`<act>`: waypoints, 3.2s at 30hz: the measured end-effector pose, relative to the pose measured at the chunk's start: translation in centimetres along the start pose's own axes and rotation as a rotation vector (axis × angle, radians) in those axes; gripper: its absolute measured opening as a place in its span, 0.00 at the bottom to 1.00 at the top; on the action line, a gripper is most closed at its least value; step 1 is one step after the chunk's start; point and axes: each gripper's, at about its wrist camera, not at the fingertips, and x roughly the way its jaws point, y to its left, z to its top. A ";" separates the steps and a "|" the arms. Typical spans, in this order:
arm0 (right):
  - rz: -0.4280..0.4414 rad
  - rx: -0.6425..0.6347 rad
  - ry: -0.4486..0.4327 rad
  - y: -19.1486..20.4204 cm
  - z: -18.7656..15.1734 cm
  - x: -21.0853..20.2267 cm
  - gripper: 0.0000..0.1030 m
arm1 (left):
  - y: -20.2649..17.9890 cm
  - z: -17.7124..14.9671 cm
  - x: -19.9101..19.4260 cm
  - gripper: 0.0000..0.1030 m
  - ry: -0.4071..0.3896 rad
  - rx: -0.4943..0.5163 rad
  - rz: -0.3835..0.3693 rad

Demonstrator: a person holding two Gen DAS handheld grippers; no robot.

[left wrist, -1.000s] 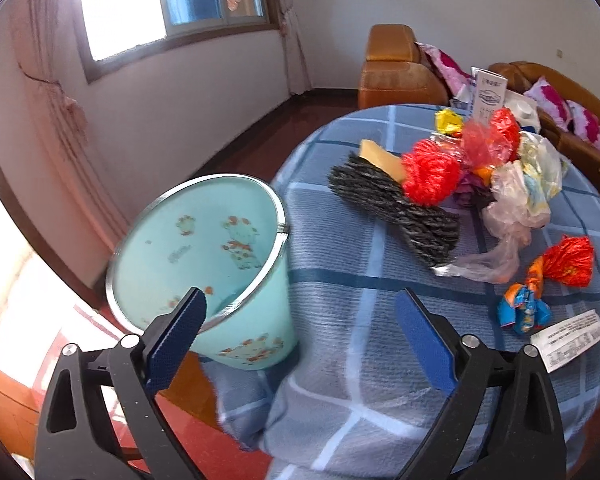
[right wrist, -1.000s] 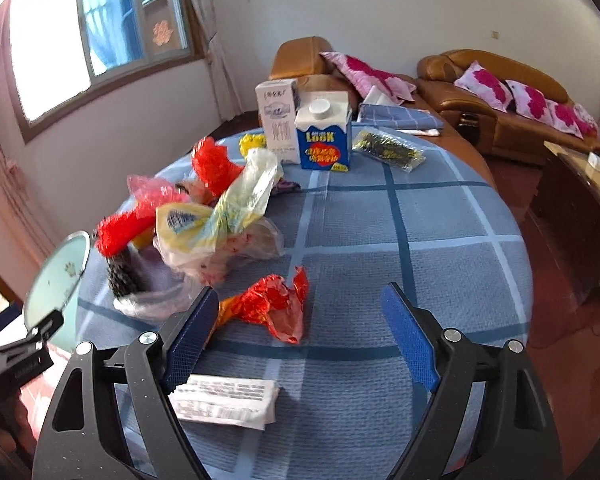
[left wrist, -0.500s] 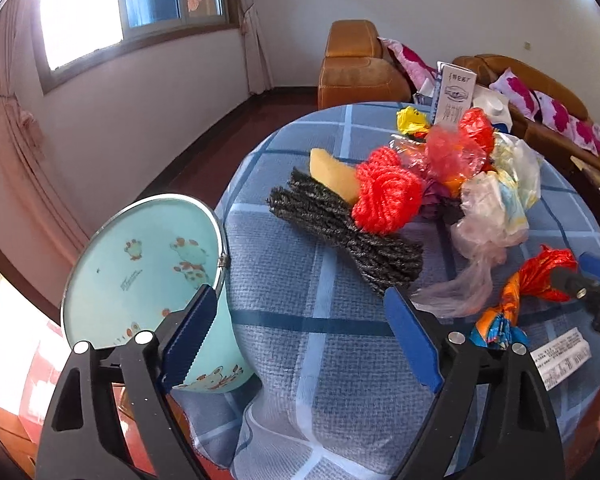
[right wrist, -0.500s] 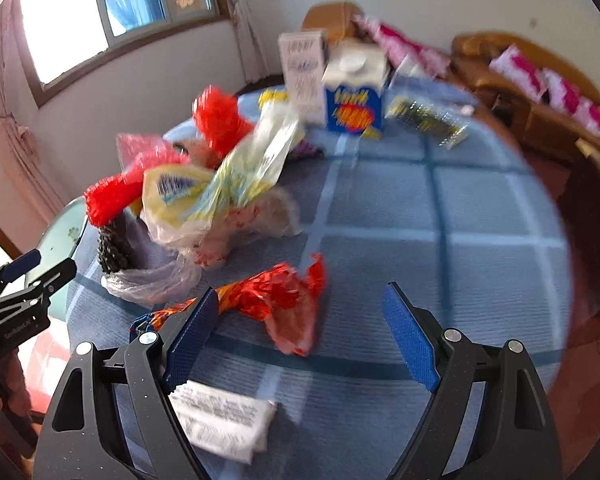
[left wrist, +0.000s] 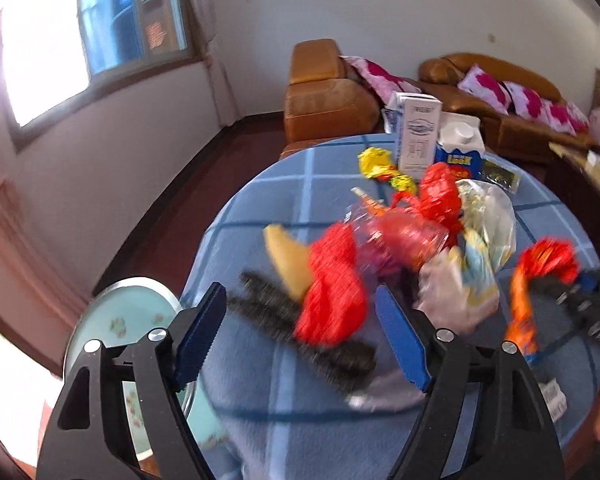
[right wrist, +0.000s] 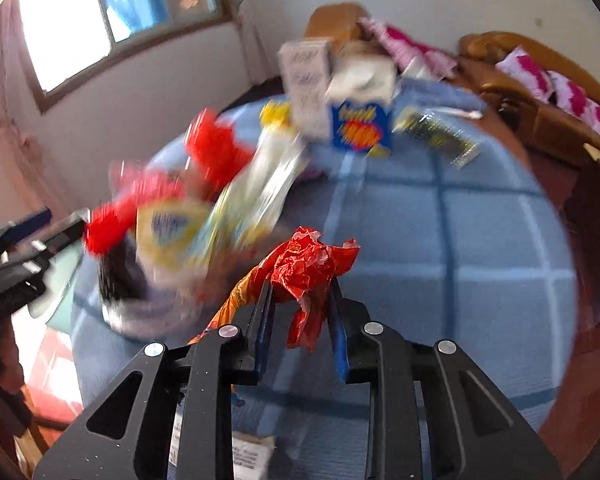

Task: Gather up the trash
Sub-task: 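Grasp the red mesh net with the left gripper while the right gripper grasps the red wrapper, then carry both items over the wastebasket and open both grippers to drop them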

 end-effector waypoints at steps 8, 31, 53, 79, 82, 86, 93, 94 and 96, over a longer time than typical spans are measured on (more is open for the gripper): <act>-0.013 0.054 -0.058 -1.5 1.5 -1.2 0.26 | -1.8 0.7 6.6 0.29 0.187 -0.031 -0.050; 0.014 -0.015 -0.165 3.6 3.7 -4.8 0.27 | 3.2 2.3 -2.5 0.17 0.005 -0.099 -0.037; 0.210 -0.287 -0.069 21.5 3.6 1.0 0.27 | 20.0 -7.3 -3.4 0.17 0.156 -0.382 0.280; 0.241 -0.392 0.129 29.4 1.1 10.3 0.28 | 21.9 -10.8 1.9 0.17 0.281 -0.402 0.257; 0.245 -0.393 0.148 29.7 1.0 10.9 0.28 | 21.9 -10.8 2.1 0.17 0.285 -0.399 0.257; 0.247 -0.402 0.159 30.1 0.9 11.3 0.29 | 21.9 -10.9 2.2 0.17 0.294 -0.397 0.261; 0.283 -0.419 0.163 30.6 1.0 10.9 0.54 | 21.8 -10.9 1.9 0.21 0.304 -0.394 0.260; 0.285 -0.421 0.158 30.6 1.1 10.7 0.58 | 21.9 -10.9 1.8 0.21 0.304 -0.397 0.261; 0.285 -0.424 0.144 30.6 1.2 10.2 0.59 | 22.0 -11.0 1.5 0.21 0.302 -0.403 0.271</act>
